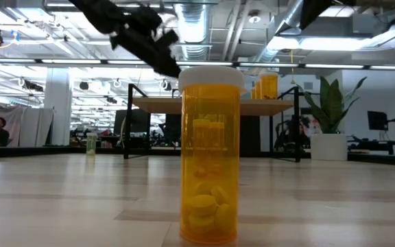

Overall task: Pick and place medicine bottles onto shelf by color
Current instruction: Put the top small orange pill bottle on the shelf aligned with the other small orange pill bottle

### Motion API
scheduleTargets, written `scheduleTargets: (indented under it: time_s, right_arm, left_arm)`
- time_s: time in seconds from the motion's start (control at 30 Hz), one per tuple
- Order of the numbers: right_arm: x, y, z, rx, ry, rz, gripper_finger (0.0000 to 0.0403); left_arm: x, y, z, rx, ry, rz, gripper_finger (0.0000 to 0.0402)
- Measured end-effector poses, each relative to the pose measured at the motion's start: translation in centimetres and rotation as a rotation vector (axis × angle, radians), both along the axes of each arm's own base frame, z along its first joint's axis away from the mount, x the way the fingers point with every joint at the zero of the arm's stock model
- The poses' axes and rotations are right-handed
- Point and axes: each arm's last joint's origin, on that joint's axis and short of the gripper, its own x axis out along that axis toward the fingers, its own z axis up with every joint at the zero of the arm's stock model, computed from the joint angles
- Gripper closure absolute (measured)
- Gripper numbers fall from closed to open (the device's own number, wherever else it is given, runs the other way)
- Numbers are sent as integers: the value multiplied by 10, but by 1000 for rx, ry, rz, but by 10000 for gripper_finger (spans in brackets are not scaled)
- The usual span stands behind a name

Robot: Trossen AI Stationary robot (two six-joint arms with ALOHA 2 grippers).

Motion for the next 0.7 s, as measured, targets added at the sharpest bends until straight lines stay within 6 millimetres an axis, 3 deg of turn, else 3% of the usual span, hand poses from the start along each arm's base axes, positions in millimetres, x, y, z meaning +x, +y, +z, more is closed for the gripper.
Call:
scheduleTargets:
  time_s: [0.3, 0.7]
  right_arm:
    - [-15, 0, 5, -5, -19, 12, 400]
    - [-17, -6, 5, -2, 14, 38, 401]
  left_arm:
    - [36, 8, -23, -16, 35, -2, 401]
    - [46, -2, -23, 8, 63, 5, 401]
